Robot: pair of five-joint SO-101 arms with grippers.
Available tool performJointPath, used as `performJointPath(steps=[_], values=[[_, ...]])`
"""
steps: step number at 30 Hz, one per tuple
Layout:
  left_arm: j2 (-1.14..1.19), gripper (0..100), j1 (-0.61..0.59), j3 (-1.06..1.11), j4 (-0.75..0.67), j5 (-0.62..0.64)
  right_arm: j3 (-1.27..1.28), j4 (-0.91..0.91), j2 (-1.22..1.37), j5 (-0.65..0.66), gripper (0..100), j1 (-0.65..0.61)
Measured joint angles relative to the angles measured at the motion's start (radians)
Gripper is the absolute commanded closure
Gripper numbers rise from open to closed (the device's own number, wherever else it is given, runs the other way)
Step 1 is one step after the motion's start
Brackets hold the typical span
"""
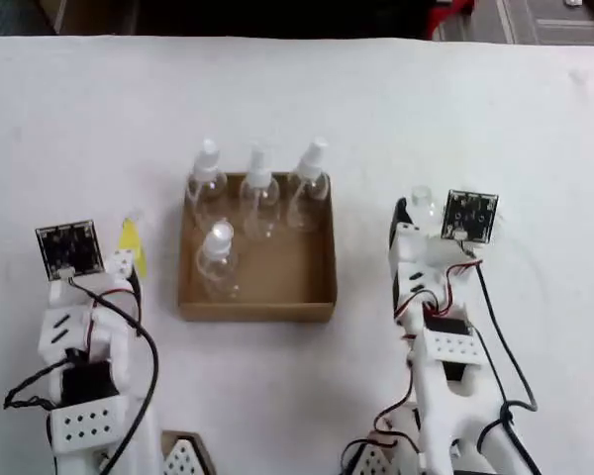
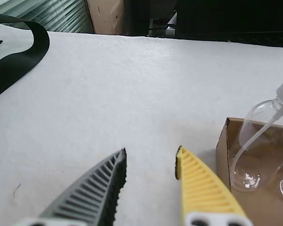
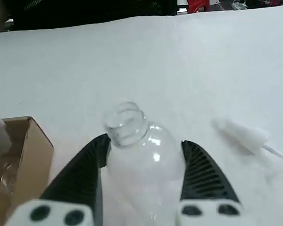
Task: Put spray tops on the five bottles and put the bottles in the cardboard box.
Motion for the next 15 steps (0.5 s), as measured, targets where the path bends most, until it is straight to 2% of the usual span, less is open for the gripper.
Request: performJointPath(steps=[15], values=[[0.000,83,0.000,0.000,0.000,0.000,-0.006,0.081,-0.018,0.000,83.5,-0.002]])
